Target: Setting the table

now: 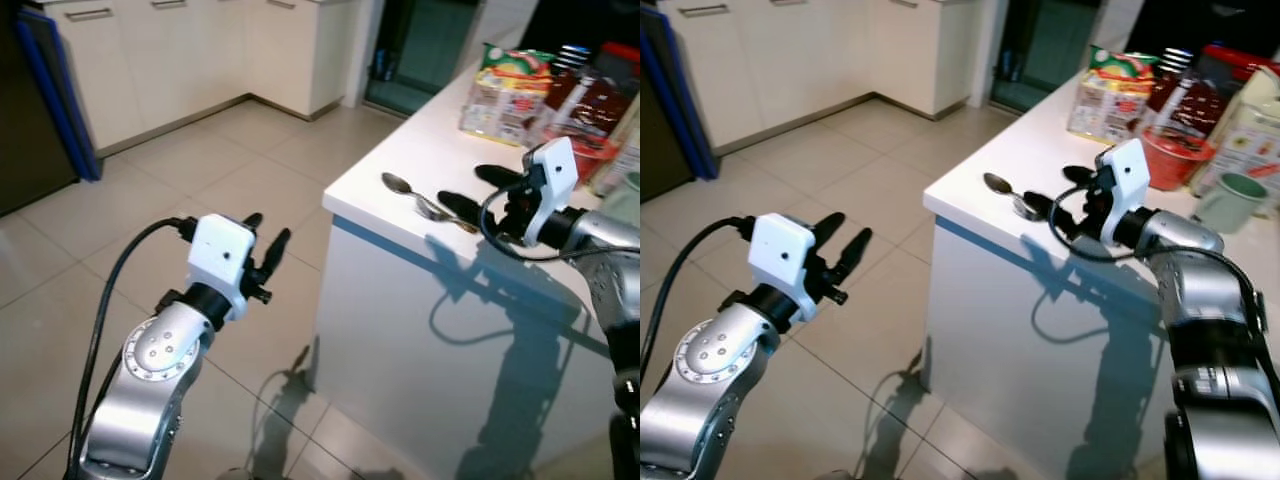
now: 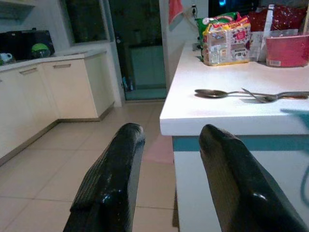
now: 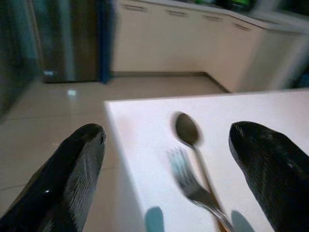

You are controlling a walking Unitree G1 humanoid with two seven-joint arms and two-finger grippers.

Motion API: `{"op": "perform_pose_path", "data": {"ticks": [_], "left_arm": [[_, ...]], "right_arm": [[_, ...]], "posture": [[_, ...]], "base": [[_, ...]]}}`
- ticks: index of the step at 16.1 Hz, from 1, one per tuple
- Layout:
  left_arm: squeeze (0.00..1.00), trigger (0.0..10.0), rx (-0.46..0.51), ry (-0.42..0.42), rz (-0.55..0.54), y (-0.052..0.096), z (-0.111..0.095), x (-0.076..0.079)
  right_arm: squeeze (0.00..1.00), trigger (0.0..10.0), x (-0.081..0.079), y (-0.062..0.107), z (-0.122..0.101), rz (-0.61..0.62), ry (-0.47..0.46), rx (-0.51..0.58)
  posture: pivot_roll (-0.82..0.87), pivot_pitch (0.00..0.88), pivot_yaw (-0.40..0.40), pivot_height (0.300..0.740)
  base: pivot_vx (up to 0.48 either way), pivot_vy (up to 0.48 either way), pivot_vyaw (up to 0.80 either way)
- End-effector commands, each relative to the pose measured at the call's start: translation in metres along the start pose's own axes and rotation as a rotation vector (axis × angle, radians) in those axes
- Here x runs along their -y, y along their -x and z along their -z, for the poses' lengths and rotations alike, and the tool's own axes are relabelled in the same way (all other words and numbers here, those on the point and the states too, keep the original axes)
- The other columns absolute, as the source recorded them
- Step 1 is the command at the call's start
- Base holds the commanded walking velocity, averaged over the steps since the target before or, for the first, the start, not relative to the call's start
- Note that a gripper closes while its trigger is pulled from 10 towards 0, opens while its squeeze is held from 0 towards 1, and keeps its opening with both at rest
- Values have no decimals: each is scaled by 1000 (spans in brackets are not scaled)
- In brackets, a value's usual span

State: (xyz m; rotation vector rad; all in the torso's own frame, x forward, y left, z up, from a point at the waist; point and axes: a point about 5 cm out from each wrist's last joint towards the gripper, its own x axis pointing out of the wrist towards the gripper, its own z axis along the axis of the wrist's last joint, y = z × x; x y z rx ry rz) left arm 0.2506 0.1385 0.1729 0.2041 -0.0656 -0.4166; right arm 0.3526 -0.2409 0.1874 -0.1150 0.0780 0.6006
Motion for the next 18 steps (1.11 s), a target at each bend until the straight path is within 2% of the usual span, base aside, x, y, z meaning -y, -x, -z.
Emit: {"op": "perform_pose_path", "data": {"ticks": [1, 4, 5, 6, 8, 15, 18], "left_arm": [[0, 10000, -1, 13, -6, -1, -3, 0], [0, 10000, 28, 38, 7, -6, -10, 0], [0, 10000, 41, 41, -6, -8, -12, -1], [0, 10000, 46, 40, -21, -8, -14, -2], [0, 10000, 59, 66, -113, -10, -18, -11], [0, 10000, 50, 68, -90, -11, -20, -13], [0, 10000, 27, 20, -90, -9, -19, -15]], "right_arm": [[1000, 10000, 9, 0, 1, 69, 9, -6], [1000, 10000, 19, -3, -1, 137, 55, -47], [651, 10000, 21, -3, -3, 144, 66, -50], [0, 10000, 22, -3, -5, 140, 67, -46], [0, 10000, 18, -5, -9, 106, 88, -16], [0, 10000, 12, -7, -4, 156, 110, -2], [0, 10000, -1, -7, -2, 137, 75, 54]], "posture": [[102, 0, -87, 740], [83, 5, -79, 740], [81, 9, -82, 740], [77, 18, -86, 740], [73, 45, -91, 740], [79, 65, -93, 740], [112, 51, -74, 740]], "base": [[0, 0, 0], [0, 0, 0], [0, 0, 0], [0, 0, 0], [120, 0, 0], [310, 0, 0], [102, 0, 0]]}}
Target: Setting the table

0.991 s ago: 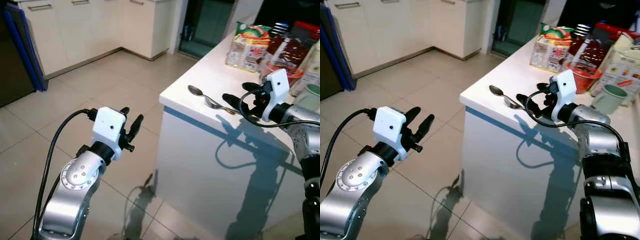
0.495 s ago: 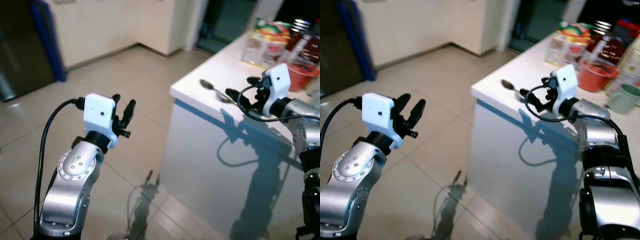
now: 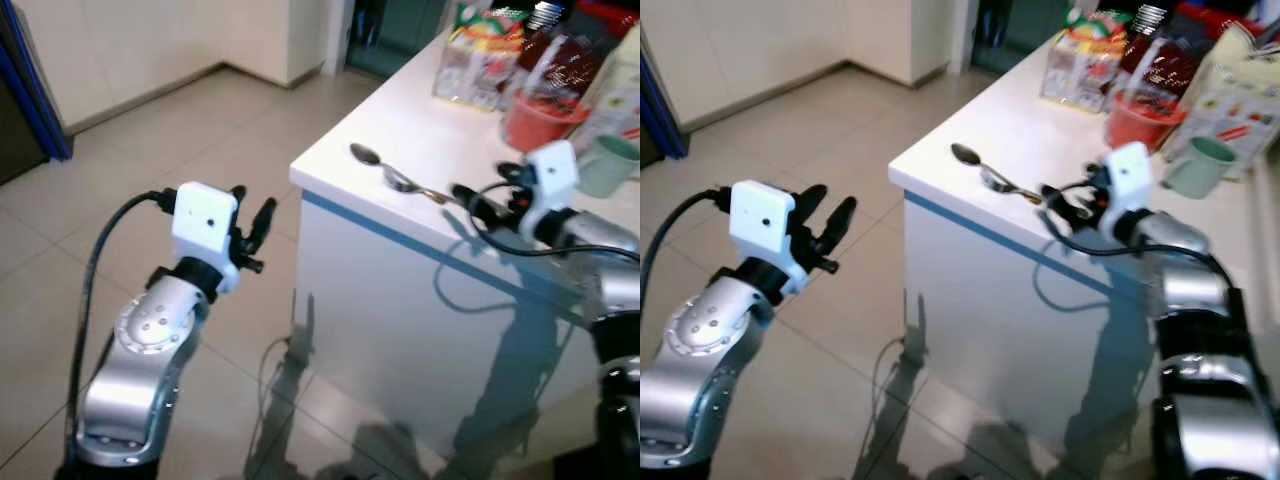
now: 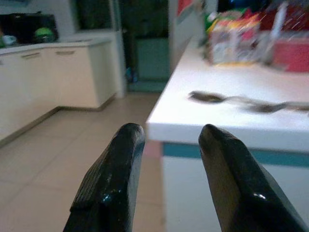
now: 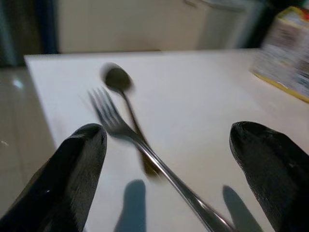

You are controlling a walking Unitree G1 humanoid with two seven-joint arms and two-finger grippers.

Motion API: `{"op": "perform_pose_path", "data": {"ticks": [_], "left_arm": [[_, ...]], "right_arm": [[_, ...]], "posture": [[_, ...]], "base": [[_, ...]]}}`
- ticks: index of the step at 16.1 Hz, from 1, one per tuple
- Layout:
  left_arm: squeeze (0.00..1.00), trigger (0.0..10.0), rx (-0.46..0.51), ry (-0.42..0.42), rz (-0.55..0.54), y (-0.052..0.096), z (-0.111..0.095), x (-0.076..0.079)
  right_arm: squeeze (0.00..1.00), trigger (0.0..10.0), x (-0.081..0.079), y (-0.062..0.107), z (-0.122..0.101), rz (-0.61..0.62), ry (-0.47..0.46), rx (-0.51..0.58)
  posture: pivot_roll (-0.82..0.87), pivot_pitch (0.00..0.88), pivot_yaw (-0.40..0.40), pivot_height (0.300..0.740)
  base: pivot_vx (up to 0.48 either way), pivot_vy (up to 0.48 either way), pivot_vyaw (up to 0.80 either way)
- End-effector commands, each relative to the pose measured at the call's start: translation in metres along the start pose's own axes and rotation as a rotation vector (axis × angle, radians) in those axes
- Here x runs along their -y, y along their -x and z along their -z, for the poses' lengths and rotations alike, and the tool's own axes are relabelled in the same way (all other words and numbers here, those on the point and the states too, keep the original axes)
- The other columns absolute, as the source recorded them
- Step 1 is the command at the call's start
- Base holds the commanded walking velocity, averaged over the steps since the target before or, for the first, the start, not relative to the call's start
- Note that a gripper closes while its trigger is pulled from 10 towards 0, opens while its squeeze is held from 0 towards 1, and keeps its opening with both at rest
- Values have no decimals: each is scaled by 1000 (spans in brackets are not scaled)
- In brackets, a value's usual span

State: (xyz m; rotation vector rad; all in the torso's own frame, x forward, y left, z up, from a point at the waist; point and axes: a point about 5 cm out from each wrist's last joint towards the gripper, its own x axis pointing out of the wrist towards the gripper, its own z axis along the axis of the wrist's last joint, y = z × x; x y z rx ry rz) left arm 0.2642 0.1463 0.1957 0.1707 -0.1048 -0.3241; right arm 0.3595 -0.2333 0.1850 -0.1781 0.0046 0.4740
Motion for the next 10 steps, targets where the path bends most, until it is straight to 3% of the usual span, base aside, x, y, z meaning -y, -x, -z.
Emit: {"op": "perform_pose_path", "data": {"ticks": [1, 5, 10], "left_arm": [[0, 10000, -16, -6, 12, 3, 0, 1], [0, 10000, -10, -19, 55, 1, -2, 0], [0, 10000, -1, -6, 61, -2, -2, 4]], "right_arm": [[0, 10000, -5, 3, -4, -25, 4, 32], [0, 10000, -3, -1, -9, -2, 21, 63], [0, 10000, 0, -15, -14, -5, 55, 23]], "posture": [[121, 44, -63, 740], [130, 27, -49, 740], [121, 19, -80, 740]], "base": [[0, 0, 0], [0, 0, 0], [0, 0, 0]]}}
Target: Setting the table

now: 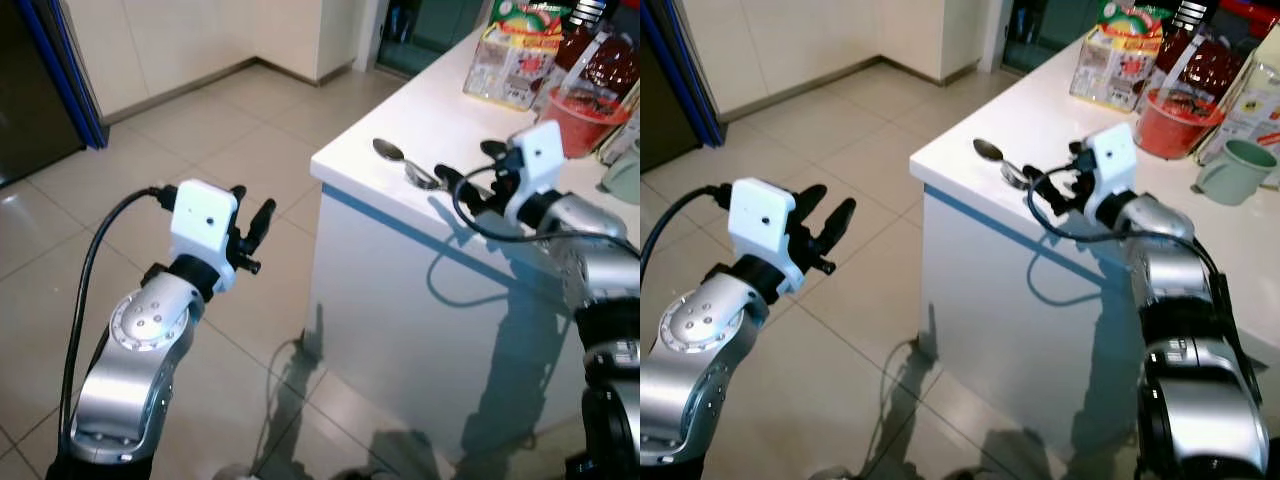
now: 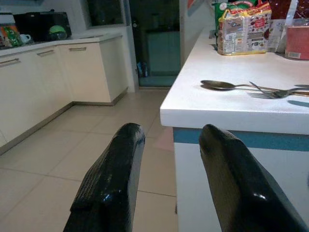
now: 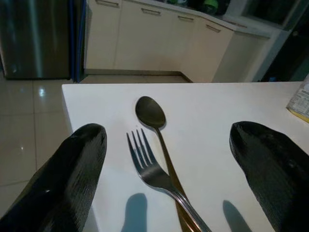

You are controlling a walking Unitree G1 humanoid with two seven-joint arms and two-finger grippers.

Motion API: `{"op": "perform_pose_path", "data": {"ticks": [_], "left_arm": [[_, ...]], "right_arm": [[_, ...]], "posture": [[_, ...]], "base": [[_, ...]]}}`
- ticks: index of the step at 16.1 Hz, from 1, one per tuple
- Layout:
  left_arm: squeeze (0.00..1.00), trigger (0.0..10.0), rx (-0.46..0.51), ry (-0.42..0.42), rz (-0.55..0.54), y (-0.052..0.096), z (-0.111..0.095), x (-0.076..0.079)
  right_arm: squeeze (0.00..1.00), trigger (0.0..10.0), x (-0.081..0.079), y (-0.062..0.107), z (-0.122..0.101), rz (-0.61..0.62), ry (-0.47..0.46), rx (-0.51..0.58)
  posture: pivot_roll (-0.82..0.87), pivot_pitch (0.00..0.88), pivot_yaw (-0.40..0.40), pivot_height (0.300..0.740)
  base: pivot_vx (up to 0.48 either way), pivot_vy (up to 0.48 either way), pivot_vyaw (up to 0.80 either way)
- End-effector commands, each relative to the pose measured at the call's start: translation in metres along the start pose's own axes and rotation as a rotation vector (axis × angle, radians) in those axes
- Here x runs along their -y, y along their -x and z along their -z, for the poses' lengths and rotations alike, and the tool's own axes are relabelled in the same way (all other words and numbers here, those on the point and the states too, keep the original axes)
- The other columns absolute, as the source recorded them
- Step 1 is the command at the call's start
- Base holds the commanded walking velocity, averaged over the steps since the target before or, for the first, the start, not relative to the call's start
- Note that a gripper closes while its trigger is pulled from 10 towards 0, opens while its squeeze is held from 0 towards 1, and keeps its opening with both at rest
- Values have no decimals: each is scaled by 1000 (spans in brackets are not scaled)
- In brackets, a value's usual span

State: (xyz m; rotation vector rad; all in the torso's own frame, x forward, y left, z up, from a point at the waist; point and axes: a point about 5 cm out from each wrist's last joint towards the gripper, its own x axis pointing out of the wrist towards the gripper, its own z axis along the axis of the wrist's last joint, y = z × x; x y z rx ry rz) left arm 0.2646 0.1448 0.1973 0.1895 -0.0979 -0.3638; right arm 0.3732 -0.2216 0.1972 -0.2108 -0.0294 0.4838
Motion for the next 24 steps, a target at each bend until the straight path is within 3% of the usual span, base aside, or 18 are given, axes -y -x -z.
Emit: {"op": "perform_pose_path", "data": {"ticks": [1, 2, 4, 8, 9, 10, 12, 17, 18, 19, 20, 23, 24], "left_arm": [[0, 10000, 8, 21, 52, -1, 0, 7], [0, 10000, 8, 24, 63, 0, 0, 9], [0, 10000, 12, 38, 89, 1, 0, 14], [0, 10000, 19, 49, 163, 8, -4, 21], [0, 10000, 18, 52, 186, 9, -4, 23], [0, 10000, 17, 57, 207, 11, -5, 25], [0, 10000, 7, 70, 271, 15, -4, 32], [0, 10000, 5, 71, 306, 15, -6, 35], [0, 10000, 6, 71, 311, 14, -7, 35], [0, 10000, 7, 70, 315, 14, -7, 35], [0, 10000, 9, 70, 318, 13, -8, 35], [0, 10000, 10, 67, 318, 14, -8, 34], [0, 10000, 9, 66, 317, 15, -8, 34]], "right_arm": [[867, 10000, 5, -6, -1, -15, -11, -35], [1000, 10000, 5, -9, -2, -19, -22, -45], [1000, 10000, 6, -18, -3, -32, -52, -85], [1000, 10000, 4, -25, -8, -127, -14, -165], [431, 10000, 6, -24, -10, -124, -4, -182], [0, 10000, 7, -24, -10, -135, 14, -198], [0, 10000, 14, -19, -8, -141, 72, -279], [0, 10000, 18, -8, 8, -138, 43, -366], [0, 8863, 17, -8, 11, -141, 34, -377], [0, 5961, 15, -7, 14, -146, 21, -386], [0, 5333, 14, -9, 16, -129, 13, -387], [0, 5608, 13, -11, 16, -89, -5, -369], [0, 7255, 11, -13, 16, -82, -13, -361]], "posture": [[115, 24, -84, 740], [114, 25, -85, 740], [113, 37, -89, 740], [131, 58, -96, 740], [132, 59, -97, 740], [133, 61, -98, 740], [135, 61, -101, 740], [133, 51, -97, 740], [133, 50, -95, 740], [133, 50, -95, 740], [135, 48, -95, 740], [139, 45, -99, 740], [145, 43, -103, 740]], "base": [[0, 0, 0], [0, 0, 0], [0, 0, 0], [0, 0, 0], [0, 0, 0], [0, 0, 0], [0, 0, 0], [0, 0, 0], [0, 0, 0], [0, 0, 0], [0, 0, 0], [0, 0, 0], [0, 0, 0]]}}
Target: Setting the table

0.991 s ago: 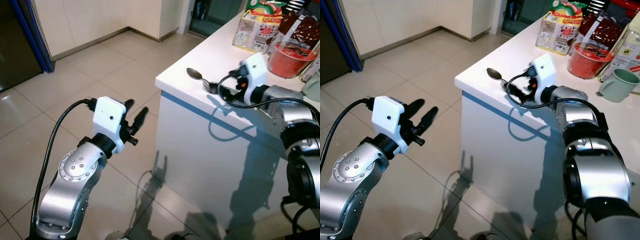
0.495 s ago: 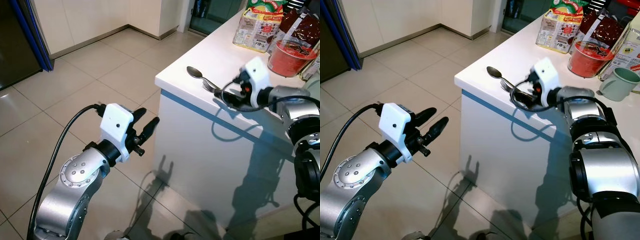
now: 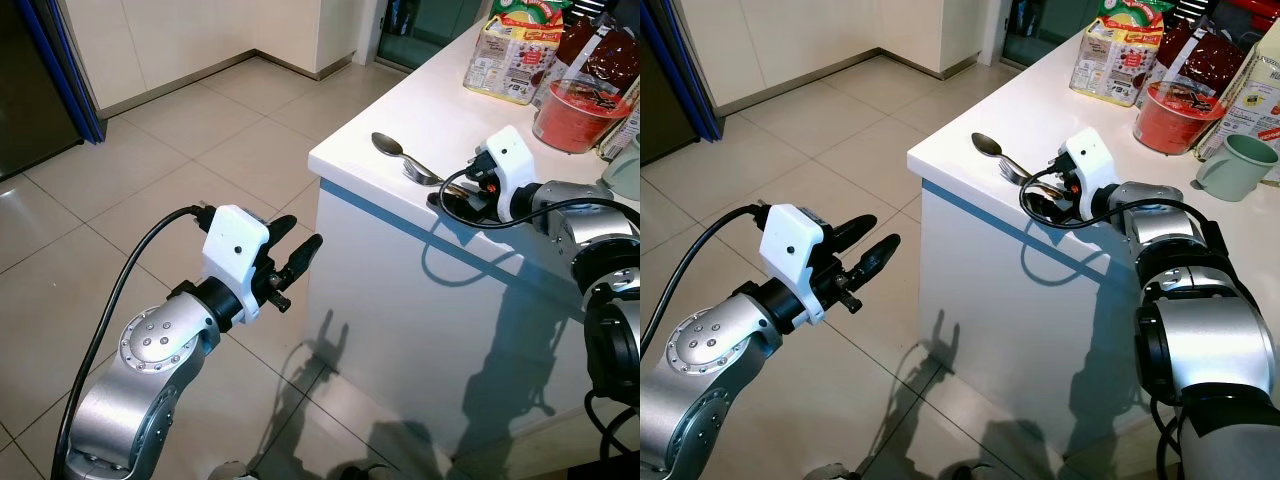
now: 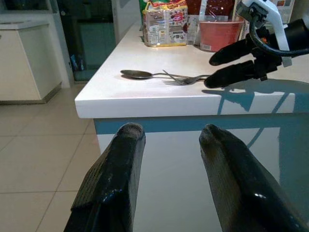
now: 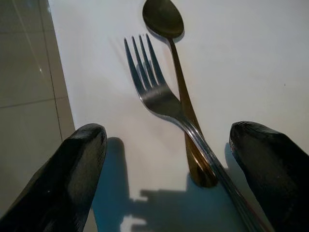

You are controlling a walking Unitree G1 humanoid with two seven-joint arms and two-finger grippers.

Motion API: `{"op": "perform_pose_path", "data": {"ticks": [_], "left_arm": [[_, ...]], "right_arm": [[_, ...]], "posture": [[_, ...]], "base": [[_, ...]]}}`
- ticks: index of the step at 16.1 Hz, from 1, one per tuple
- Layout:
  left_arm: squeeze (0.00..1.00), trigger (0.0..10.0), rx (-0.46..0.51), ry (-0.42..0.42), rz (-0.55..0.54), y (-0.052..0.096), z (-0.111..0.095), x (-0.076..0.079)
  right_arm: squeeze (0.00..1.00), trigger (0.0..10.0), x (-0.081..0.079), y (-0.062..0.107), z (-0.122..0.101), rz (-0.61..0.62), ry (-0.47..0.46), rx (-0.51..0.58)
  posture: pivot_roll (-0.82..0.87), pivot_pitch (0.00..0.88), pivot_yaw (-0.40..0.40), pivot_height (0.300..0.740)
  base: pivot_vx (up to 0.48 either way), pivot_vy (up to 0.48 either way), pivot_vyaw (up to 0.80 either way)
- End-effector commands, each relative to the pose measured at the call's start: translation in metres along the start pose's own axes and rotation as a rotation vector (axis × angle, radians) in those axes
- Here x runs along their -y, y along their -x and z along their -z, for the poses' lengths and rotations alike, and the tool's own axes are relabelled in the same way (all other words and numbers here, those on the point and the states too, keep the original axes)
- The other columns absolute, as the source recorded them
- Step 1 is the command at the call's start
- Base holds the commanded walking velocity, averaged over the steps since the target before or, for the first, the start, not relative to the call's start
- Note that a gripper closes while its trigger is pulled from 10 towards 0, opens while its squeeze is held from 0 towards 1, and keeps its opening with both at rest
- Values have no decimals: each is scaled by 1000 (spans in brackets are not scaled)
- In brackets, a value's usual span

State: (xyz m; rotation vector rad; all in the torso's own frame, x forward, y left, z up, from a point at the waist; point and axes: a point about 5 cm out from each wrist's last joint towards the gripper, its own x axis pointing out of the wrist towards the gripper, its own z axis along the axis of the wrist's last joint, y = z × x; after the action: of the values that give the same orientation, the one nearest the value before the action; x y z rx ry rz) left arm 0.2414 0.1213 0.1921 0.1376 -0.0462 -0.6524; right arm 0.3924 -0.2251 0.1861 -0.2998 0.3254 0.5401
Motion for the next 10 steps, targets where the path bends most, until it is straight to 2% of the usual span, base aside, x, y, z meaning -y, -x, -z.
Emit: {"op": "perform_pose_path", "data": {"ticks": [1, 2, 4, 5, 10], "left_arm": [[0, 10000, 18, -7, 28, 1, -6, 4], [0, 10000, 17, -7, 28, 2, -5, 5], [0, 10000, 14, -7, 28, 3, -5, 6], [0, 10000, 13, -6, 30, 3, -5, 6], [0, 10000, 1, -5, 44, 6, -5, 8]], "right_arm": [[0, 7686, 1, 0, 4, 27, -31, -1], [0, 7529, 0, -1, 3, 35, -40, 4], [0, 6118, 0, -3, 3, 67, -60, 7], [0, 4157, 0, -3, 4, 76, -68, 0], [0, 3529, -4, -7, 14, 112, -104, -50]], "posture": [[148, 44, -105, 740], [150, 44, -107, 740], [153, 45, -109, 740], [158, 48, -112, 740], [172, 65, -106, 740]], "base": [[0, 0, 0], [0, 0, 0], [0, 0, 0], [0, 0, 0], [0, 0, 0]]}}
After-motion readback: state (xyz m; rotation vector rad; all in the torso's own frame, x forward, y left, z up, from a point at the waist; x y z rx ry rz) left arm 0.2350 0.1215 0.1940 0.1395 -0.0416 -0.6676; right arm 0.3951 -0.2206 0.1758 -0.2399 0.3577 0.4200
